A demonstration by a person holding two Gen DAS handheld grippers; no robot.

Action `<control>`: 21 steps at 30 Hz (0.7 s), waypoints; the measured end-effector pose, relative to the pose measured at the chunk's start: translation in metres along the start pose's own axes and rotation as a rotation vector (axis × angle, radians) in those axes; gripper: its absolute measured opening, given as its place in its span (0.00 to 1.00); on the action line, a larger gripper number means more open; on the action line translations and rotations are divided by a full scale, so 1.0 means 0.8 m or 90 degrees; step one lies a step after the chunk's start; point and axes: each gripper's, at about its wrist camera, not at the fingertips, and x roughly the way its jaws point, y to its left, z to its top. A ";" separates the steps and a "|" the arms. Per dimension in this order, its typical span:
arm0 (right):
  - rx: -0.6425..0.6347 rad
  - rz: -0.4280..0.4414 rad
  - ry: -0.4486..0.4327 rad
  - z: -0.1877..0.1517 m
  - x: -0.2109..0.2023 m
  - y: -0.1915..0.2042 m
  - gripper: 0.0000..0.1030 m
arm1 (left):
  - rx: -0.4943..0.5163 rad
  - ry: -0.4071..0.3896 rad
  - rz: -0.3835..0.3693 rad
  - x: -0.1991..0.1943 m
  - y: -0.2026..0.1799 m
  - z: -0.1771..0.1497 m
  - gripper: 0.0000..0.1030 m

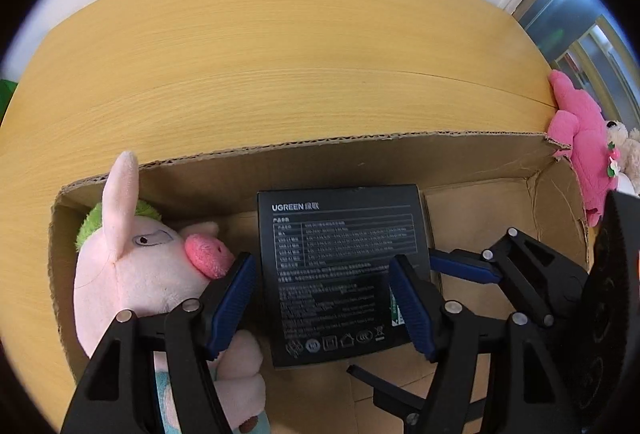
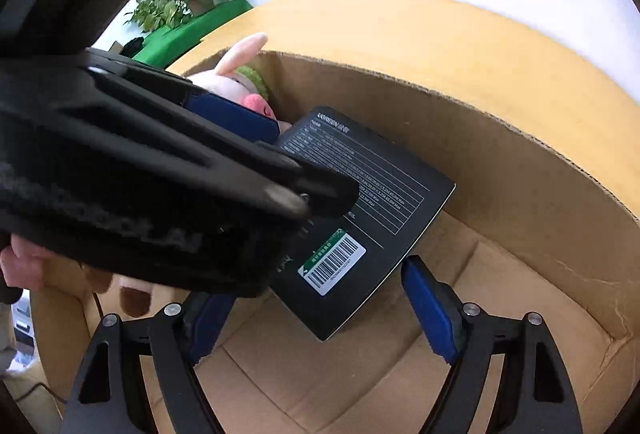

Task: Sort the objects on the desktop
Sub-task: 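Lift the black box with both grippers and lower it into the cardboard box, then open both grippers to release the black box beside the pig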

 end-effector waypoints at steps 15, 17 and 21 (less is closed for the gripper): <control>0.040 -0.191 -0.191 -0.081 -0.192 0.092 1.00 | 0.039 -0.351 0.011 -0.222 0.012 -0.176 0.78; 0.044 -0.216 -0.213 -0.109 -0.210 0.121 1.00 | 0.043 -0.403 0.027 -0.246 0.007 -0.220 0.78; 0.067 -0.259 -0.233 -0.153 -0.224 0.178 1.00 | 0.025 -0.500 0.076 -0.268 -0.010 -0.283 0.78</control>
